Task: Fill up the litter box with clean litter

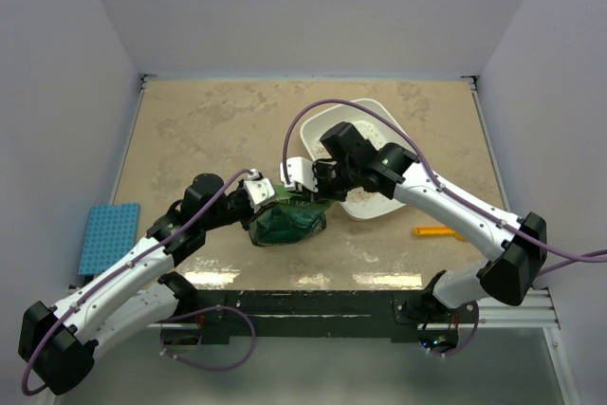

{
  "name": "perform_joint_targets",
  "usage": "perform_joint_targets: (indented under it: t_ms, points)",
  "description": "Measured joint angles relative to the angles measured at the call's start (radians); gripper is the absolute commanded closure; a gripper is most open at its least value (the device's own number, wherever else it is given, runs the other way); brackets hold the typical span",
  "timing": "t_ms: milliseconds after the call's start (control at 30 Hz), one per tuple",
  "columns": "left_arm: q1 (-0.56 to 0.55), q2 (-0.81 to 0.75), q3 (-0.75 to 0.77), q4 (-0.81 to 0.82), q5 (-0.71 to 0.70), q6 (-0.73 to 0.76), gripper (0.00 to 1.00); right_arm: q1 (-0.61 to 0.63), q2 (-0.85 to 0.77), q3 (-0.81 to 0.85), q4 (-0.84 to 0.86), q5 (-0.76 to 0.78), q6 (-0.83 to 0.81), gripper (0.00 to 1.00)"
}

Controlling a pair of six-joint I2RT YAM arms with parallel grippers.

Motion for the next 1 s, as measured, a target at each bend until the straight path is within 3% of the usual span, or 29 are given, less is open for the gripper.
perform_joint_targets:
  t_ms: [400,467,500,1000]
  points:
    - [0.000,-0.003,0.000,-0.005,-0.011,0.000,1.00,0.000,0.002,-0.007,0.018,-0.005,0.019,0.76]
    - [0.000,-0.003,0.000,-0.005,-0.011,0.000,1.00,0.000,0.000,-0.008,0.018,-0.005,0.024,0.55]
    - [0.000,-0.003,0.000,-0.005,-0.010,0.000,1.00,0.000,-0.002,-0.009,0.017,-0.005,0.027,0.02]
    - [0.001,-0.021,0.000,-0.013,-0.003,0.000,1.00,-0.014,-0.084,-0.043,-0.019,0.050,0.082,0.02]
